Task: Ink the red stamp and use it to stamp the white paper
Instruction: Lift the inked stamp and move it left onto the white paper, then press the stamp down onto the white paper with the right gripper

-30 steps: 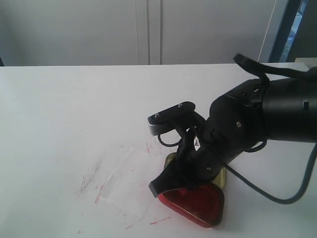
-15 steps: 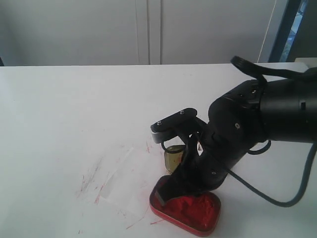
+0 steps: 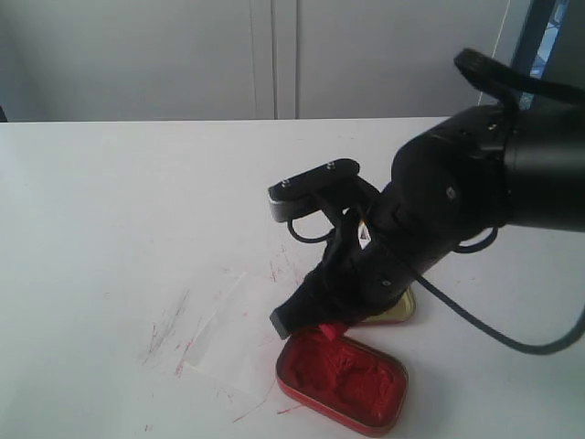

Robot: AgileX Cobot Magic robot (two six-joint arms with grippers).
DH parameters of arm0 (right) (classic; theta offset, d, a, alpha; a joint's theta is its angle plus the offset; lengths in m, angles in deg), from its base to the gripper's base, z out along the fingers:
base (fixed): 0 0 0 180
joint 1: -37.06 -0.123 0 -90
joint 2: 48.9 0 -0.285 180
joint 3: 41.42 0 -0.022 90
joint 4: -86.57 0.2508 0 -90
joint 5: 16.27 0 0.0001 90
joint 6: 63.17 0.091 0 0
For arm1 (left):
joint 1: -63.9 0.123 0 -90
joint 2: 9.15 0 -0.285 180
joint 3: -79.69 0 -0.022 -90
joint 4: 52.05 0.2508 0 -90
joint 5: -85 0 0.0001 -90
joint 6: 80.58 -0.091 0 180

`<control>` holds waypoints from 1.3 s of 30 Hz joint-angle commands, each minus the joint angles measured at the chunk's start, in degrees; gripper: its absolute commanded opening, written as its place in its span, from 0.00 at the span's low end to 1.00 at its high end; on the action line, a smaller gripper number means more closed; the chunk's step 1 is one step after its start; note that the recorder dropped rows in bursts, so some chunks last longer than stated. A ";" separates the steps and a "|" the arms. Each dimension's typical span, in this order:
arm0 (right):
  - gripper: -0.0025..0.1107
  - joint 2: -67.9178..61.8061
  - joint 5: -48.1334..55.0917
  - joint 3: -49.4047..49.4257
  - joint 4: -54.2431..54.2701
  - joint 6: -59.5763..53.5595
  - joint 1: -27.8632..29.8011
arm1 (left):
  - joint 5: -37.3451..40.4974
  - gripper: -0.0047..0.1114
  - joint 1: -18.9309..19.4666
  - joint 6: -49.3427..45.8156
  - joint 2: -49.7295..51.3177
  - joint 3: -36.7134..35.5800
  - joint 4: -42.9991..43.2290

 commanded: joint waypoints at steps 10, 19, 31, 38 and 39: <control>0.02 -11.41 8.44 -16.22 3.90 -6.69 0.00 | 0.05 0.04 0.13 0.00 0.39 0.21 0.05; 0.02 -20.35 14.49 -26.72 7.78 -10.49 -0.95 | 0.05 0.04 0.13 0.00 0.39 0.21 0.05; 0.02 -26.87 11.67 -28.87 6.18 -10.61 -3.38 | 0.05 0.04 0.13 0.00 0.39 0.21 0.11; 0.02 -27.67 9.36 -28.87 1.36 -6.51 -3.38 | 0.05 0.04 0.13 0.00 0.39 0.21 0.11; 0.02 -27.67 9.08 -28.87 0.75 -5.81 -3.38 | 0.05 0.04 0.13 0.00 0.39 0.21 0.11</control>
